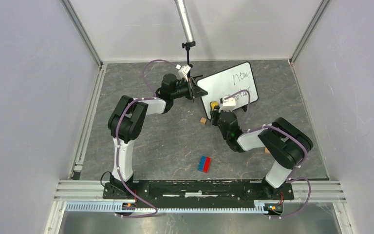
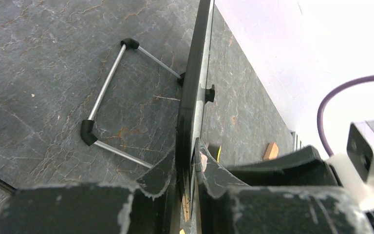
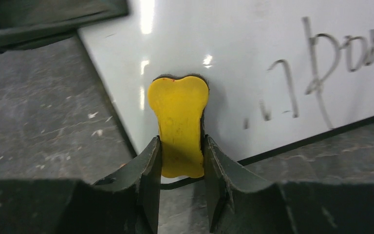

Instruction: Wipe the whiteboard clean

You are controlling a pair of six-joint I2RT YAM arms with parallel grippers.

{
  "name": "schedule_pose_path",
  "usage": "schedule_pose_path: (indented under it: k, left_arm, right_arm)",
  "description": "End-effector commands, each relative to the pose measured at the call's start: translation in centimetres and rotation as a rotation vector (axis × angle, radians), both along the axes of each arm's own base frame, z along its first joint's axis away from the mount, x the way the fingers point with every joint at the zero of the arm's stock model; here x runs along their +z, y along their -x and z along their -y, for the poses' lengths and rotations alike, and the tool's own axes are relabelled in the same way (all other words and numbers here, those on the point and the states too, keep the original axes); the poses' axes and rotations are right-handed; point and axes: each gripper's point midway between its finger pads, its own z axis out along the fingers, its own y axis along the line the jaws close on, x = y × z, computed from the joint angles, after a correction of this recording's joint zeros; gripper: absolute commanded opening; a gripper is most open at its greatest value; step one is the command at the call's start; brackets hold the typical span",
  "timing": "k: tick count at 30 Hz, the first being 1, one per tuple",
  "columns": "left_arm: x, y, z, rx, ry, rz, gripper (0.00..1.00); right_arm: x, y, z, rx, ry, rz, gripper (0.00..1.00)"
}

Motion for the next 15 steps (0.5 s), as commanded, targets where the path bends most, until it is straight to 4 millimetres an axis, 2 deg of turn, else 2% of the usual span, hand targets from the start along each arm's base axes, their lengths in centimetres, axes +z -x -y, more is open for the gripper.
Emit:
schedule_pose_path:
  k: [1,3,5,9,12,15]
  left_arm:
    - [-1.6,-0.3,-0.2,0.012,-0.027,-0.044,0.02]
    - [-1.7,-0.2,-0.2,0.011,-0.029,-0.045,0.02]
    - [-1.7,-0.2,-0.3,0.010,-0.032,-0.045,0.02]
    - [-1.7,-0.1,-0.3,0.005,-0.037,-0.046,0.02]
    - [-1.8,-0.2,-0.6,0.000,-0.035,-0.052,0.02]
    - [-1.8,-0.4,-0.8,0.003,-0.035,-0.057,0.02]
  right_arm:
    - [-0.5,1.0,-4.1,0.103,-0.022,0.002,0.17]
    - [-0.6,0.8,-4.2,0.095,-0.023,-0.004,0.17]
    - [-0.4,0.4,-3.4,0.061,-0.015,-0.003,0.17]
    - [0.9,-0.7,-0.8,0.011,-0.024,0.028,0.18]
    - [0.3,-2.1,1.2,-0.019,-0.032,-0.015,0.18]
    - [-0.6,-2.7,3.7,-0.059,-0.071,-0.051,0.18]
